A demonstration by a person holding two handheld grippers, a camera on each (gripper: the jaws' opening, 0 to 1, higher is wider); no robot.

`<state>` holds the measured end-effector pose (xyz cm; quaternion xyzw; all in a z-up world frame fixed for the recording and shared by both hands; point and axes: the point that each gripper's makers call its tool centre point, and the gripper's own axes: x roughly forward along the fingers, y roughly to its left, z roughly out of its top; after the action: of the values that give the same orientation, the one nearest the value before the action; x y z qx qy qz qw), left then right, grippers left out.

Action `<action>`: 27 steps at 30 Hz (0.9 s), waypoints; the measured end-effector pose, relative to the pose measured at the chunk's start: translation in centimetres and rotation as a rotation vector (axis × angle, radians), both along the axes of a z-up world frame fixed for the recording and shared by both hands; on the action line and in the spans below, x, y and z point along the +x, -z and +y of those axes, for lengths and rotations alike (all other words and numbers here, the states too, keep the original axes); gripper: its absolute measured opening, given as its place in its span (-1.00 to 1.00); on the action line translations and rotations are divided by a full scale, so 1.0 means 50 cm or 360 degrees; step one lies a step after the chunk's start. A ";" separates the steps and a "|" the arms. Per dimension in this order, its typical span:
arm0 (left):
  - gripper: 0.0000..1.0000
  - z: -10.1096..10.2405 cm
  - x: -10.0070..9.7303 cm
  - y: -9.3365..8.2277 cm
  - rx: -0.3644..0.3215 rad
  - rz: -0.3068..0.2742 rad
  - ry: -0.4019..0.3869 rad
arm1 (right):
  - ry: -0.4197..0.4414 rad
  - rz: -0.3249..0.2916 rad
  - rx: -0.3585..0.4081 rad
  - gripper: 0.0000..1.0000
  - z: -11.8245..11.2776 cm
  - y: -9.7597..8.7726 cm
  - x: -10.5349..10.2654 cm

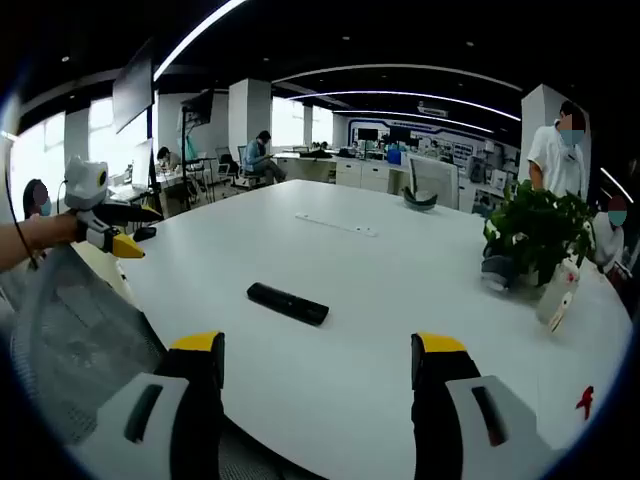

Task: Press the specified remote control buttons in sequence, fully releasing each button before pressing the next.

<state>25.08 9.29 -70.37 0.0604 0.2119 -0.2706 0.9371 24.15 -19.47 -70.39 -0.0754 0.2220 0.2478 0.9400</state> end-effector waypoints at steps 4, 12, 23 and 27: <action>0.83 -0.002 -0.003 -0.008 -0.0017 -0.0016 -0.0006 | -0.0007 0.0013 -0.0004 0.58 0.003 0.003 -0.002; 0.83 -0.034 -0.019 -0.001 -0.0031 0.0032 0.0125 | 0.0084 0.0036 -0.0015 0.62 -0.018 0.007 0.000; 0.83 -0.028 -0.016 -0.007 -0.0112 0.0031 0.0127 | 0.0107 0.0074 -0.0219 0.59 -0.024 0.024 -0.005; 0.82 -0.015 -0.011 0.006 -0.0139 0.0092 0.0076 | 0.0174 0.0075 -0.0250 0.62 -0.041 0.023 -0.004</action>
<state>24.55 8.53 -70.65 0.0166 0.2254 -0.3033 0.9257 23.96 -21.50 -71.53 -0.1308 0.2667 0.1796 0.9378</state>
